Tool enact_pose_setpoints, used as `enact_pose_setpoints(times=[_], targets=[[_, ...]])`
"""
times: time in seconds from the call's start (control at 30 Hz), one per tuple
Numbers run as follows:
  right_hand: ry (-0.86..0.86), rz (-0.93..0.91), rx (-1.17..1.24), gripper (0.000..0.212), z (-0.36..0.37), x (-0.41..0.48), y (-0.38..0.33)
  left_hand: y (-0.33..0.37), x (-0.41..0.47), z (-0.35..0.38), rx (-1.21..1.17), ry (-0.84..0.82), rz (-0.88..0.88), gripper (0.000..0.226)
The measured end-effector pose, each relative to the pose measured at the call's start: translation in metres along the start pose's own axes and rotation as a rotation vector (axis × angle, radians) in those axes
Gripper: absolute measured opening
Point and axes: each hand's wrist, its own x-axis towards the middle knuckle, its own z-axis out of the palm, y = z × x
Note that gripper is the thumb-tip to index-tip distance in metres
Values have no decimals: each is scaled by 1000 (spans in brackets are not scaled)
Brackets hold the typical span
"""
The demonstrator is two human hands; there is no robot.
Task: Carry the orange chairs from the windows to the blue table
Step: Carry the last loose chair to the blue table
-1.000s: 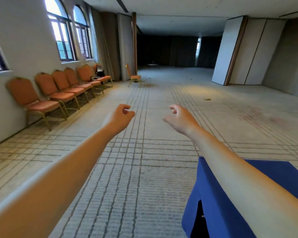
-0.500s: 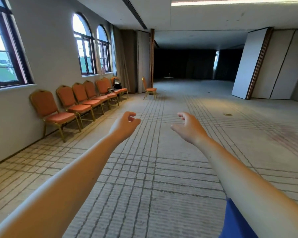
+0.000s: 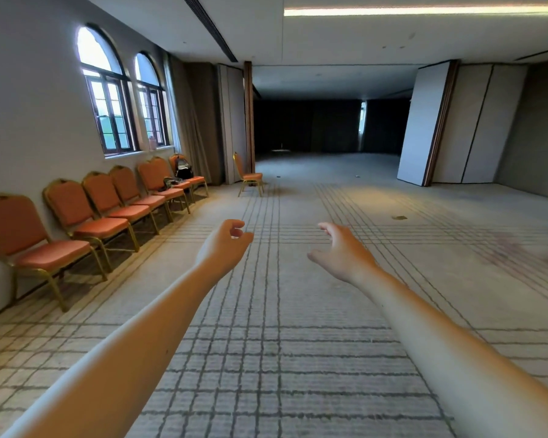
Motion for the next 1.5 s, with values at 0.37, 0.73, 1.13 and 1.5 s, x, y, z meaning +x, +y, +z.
enact_pose_setpoints(times=[0.37,0.73,1.13,1.5], targets=[[6,-3,42,74,49,261,74,-53,254,67,61,-94,-66,53],[-2,-37,13,79,96,540,141,-92,504,129,119,-67,-104,55],[30,-28,-3,84,221,863,175,-200,848,149,75,-75,-128,67],[35,47,69,85,295,1113,237,-268,1106,215,123,-124,-112,63]])
